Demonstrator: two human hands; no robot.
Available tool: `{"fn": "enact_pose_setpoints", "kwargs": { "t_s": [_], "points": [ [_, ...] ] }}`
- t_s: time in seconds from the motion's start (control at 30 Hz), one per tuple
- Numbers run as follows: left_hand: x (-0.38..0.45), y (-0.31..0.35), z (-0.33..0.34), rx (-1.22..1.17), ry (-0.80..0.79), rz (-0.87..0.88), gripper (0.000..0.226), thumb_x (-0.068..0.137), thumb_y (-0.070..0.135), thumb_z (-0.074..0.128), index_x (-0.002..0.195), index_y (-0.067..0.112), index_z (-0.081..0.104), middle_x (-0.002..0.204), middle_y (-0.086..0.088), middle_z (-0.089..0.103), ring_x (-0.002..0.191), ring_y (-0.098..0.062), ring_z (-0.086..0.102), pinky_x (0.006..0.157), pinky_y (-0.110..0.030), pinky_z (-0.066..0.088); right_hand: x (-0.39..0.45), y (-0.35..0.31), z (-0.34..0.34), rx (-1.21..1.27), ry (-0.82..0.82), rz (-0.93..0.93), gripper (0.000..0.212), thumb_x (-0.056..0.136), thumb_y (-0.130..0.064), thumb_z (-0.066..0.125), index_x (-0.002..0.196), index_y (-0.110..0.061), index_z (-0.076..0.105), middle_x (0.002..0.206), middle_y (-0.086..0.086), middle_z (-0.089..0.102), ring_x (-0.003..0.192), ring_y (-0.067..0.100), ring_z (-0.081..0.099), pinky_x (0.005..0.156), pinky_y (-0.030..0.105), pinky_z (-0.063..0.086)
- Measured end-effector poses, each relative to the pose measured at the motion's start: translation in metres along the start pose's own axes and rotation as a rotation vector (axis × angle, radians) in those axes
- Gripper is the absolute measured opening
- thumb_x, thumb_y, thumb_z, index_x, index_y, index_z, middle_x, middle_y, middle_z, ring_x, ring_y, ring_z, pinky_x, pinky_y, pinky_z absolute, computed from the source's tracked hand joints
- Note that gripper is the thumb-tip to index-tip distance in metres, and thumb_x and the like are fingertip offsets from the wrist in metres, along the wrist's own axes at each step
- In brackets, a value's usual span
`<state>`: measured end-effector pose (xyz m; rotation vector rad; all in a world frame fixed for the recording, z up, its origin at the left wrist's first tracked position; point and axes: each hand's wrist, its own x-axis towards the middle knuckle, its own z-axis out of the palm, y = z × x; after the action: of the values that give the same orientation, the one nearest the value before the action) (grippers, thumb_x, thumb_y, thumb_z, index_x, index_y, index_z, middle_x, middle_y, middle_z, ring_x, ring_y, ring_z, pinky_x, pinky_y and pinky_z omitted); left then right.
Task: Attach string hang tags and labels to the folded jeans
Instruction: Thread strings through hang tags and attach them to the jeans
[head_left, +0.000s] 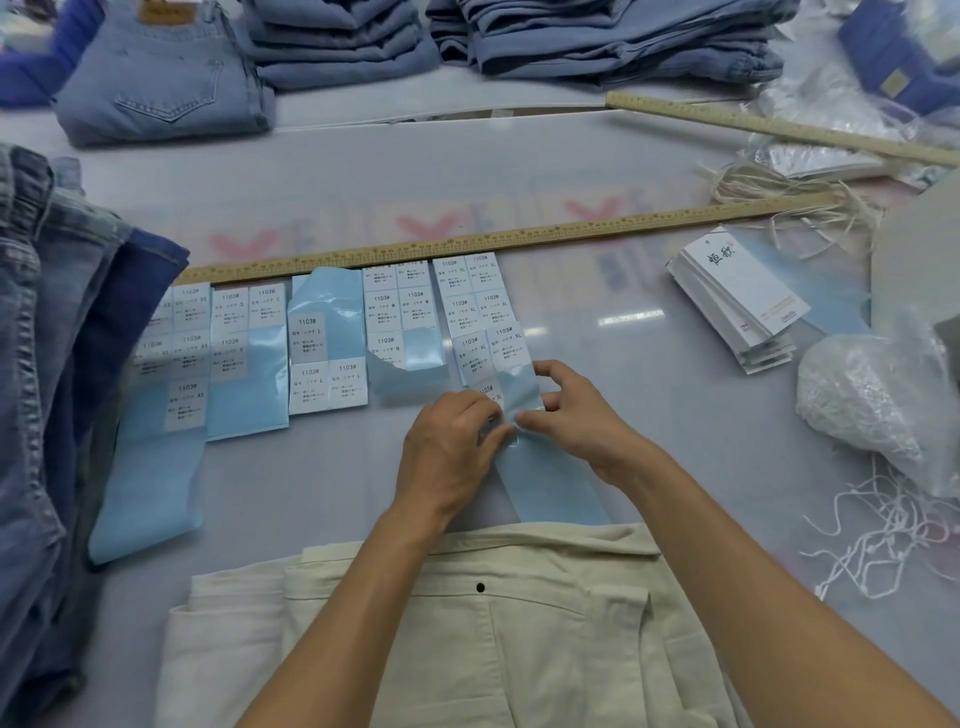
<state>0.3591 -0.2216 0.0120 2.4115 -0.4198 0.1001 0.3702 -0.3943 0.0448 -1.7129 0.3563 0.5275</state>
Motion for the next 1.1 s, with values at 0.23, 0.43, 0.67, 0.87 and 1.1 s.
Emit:
{"fn": "enact_pose_setpoints", "kwargs": {
  "t_s": [0.23, 0.43, 0.67, 0.87, 1.1],
  "points": [
    [-0.004, 0.004, -0.004, -0.035, 0.037, -0.125, 0.007, 0.092, 0.022, 0.071, 0.086, 0.018, 0.069, 0.09, 0.005, 0.07, 0.086, -0.02, 0.062, 0.069, -0.037, 0.052, 0.002, 0.001, 0.0, -0.03, 0.016, -0.029, 0.046, 0.089, -0.006, 0.069, 0.121, -0.034, 0.053, 0.086, 0.001, 0.078, 0.078, 0.017, 0.075, 0.061, 0.021, 0.056],
    [-0.019, 0.004, -0.029, -0.426, 0.205, -0.516, 0.019, 0.087, 0.016, 0.075, 0.075, 0.029, 0.068, 0.075, 0.016, 0.069, 0.073, -0.003, 0.062, 0.067, -0.011, 0.045, 0.005, 0.01, 0.001, -0.061, 0.146, -0.051, 0.044, 0.09, -0.008, 0.066, 0.114, -0.042, 0.053, 0.094, -0.003, 0.075, 0.08, 0.012, 0.071, 0.061, 0.019, 0.051],
    [-0.056, 0.027, -0.058, -0.377, 0.482, -0.526, 0.019, 0.091, 0.009, 0.072, 0.081, 0.026, 0.068, 0.074, 0.013, 0.067, 0.072, -0.008, 0.064, 0.062, -0.012, 0.046, -0.026, 0.003, 0.015, -0.253, 0.562, -0.265, 0.048, 0.088, -0.014, 0.073, 0.128, -0.027, 0.05, 0.113, -0.005, 0.054, 0.097, 0.014, 0.054, 0.082, 0.023, 0.044],
    [-0.067, 0.058, -0.05, 0.158, 0.493, 0.052, 0.012, 0.094, 0.007, 0.066, 0.082, 0.008, 0.067, 0.076, -0.005, 0.062, 0.069, -0.023, 0.057, 0.055, -0.035, 0.049, -0.098, -0.007, 0.066, 0.137, 0.431, -0.331, 0.01, 0.089, -0.021, 0.076, 0.083, -0.028, 0.072, 0.08, -0.008, 0.073, 0.074, 0.005, 0.067, 0.072, 0.02, 0.054],
    [-0.075, 0.091, -0.029, 0.205, 0.384, 0.24, 0.021, 0.095, 0.005, 0.067, 0.075, 0.011, 0.064, 0.07, -0.003, 0.056, 0.063, -0.023, 0.049, 0.05, -0.038, 0.043, -0.124, 0.001, 0.056, 0.437, 0.584, -0.161, 0.017, 0.088, -0.014, 0.076, 0.083, -0.03, 0.075, 0.079, 0.005, 0.076, 0.079, 0.022, 0.073, 0.076, 0.034, 0.059]
  ]
}}
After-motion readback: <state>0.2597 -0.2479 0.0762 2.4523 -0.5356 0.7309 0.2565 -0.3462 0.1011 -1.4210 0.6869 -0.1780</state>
